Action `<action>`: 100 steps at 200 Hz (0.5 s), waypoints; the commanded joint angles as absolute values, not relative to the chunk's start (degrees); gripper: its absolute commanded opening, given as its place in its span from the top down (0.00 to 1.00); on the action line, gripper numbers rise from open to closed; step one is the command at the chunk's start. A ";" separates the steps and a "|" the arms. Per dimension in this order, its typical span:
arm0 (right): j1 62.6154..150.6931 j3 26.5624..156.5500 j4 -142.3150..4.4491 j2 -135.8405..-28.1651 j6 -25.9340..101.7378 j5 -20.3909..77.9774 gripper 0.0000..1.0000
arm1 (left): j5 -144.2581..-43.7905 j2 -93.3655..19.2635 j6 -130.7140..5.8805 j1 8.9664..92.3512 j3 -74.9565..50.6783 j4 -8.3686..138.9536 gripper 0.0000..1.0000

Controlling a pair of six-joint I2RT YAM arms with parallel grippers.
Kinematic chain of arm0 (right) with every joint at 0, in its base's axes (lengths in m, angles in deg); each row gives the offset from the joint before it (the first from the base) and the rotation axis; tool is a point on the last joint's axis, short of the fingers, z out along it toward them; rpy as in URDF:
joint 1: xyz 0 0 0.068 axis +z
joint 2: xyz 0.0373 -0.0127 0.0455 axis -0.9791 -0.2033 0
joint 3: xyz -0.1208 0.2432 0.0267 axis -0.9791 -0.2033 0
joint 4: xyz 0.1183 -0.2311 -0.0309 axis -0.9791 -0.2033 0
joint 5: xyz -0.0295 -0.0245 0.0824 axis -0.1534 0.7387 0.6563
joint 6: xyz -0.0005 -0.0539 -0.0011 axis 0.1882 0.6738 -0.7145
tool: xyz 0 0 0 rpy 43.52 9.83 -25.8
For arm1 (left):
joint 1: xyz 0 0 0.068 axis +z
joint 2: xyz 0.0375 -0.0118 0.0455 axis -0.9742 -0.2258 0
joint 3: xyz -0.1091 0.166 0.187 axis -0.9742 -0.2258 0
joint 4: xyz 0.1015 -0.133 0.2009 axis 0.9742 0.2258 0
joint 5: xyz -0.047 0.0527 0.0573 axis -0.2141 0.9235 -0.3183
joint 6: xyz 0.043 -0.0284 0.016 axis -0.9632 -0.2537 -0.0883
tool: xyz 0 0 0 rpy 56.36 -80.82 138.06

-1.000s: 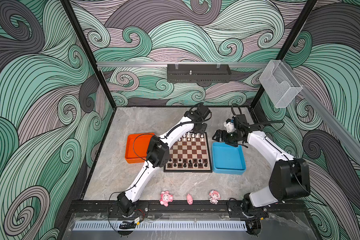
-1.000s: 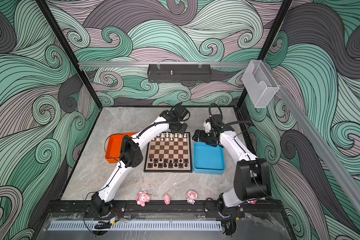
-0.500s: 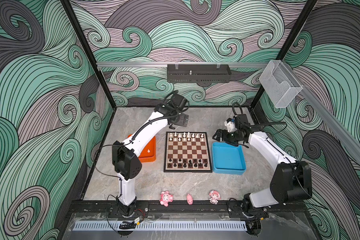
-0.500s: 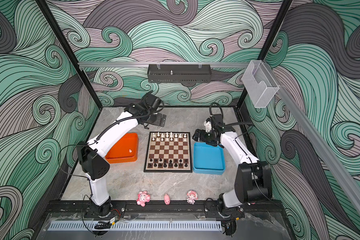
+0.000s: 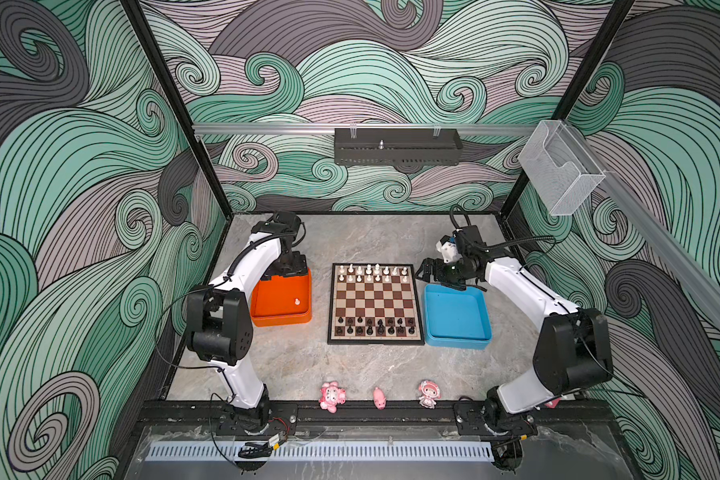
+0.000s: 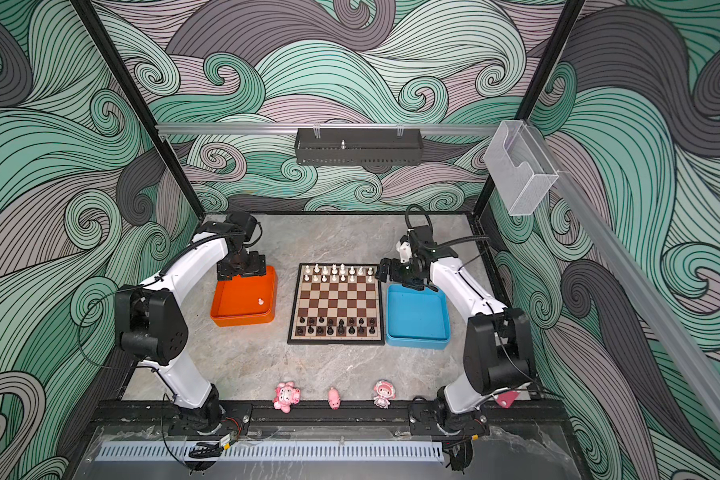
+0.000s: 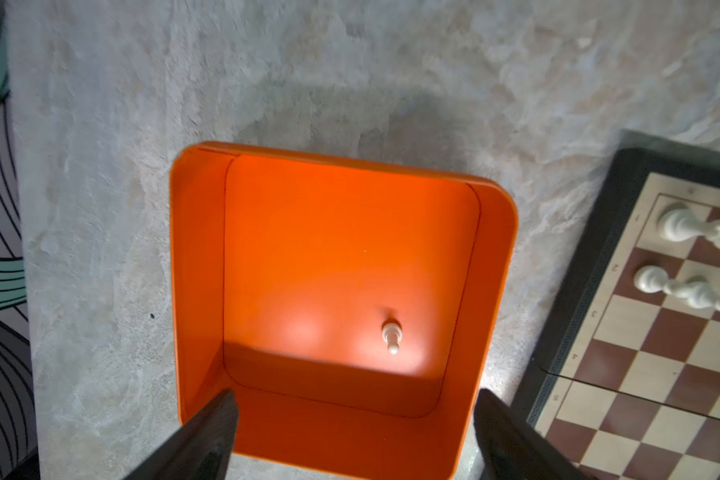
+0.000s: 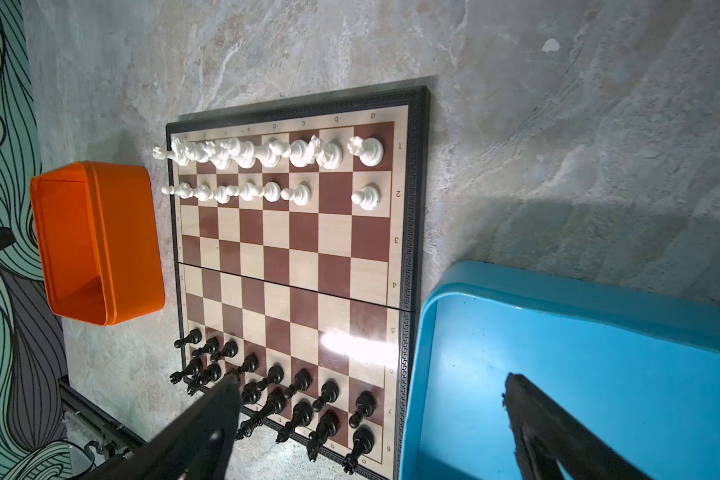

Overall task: Set up the chess pieces on the board
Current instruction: 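Raise left gripper and move it over the orange bin, then lower left gripper into the orange bin and grasp the last white pawn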

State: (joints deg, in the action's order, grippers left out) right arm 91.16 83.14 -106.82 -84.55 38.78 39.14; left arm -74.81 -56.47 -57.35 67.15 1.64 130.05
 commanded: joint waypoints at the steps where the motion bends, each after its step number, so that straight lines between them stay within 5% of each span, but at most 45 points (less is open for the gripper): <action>1: 92.38 85.36 -107.03 -85.72 37.95 37.91 0.01 | -78.03 -59.29 -56.35 67.46 0.09 132.07 0.12; 100: 94.53 86.80 -107.36 -87.95 37.92 37.02 0.01 | -79.45 -64.67 -55.03 67.47 -3.44 126.26 0.42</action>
State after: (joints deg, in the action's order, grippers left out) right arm 94.17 85.31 -106.84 -87.21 38.02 38.07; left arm -78.43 -63.26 -56.17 67.17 -3.39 127.64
